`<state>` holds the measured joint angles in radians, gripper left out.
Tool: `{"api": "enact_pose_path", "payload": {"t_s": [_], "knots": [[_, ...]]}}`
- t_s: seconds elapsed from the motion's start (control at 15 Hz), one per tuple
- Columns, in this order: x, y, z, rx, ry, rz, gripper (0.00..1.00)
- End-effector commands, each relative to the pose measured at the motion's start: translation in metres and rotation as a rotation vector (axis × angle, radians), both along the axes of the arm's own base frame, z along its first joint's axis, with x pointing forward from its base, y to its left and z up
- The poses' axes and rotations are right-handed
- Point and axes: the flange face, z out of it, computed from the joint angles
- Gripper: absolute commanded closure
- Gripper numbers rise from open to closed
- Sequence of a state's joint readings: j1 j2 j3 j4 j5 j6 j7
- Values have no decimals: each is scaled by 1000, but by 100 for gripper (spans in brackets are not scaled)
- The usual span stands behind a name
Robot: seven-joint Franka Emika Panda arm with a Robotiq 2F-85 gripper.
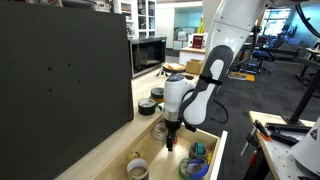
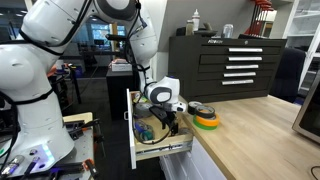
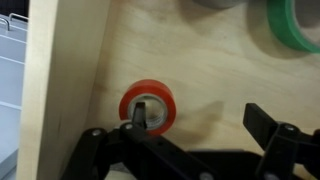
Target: Remove the small orange tape from the drawer.
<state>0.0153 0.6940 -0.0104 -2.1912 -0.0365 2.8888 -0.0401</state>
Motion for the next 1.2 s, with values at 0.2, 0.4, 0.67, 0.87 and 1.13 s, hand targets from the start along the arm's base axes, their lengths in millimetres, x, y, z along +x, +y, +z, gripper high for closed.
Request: {"api": "enact_pose_path", "payload": {"t_s": [0.2,0.4,0.67,0.87,1.13], "knots": [[2,-9,-10,32,-12,9,0],[5,-11,-10,46,-27,14,0],[7,-14,-10,64,-48,31,33],[5,-17,-11,77,-46,35,53],[3,-24,-14,92,-43,38,80]]}}
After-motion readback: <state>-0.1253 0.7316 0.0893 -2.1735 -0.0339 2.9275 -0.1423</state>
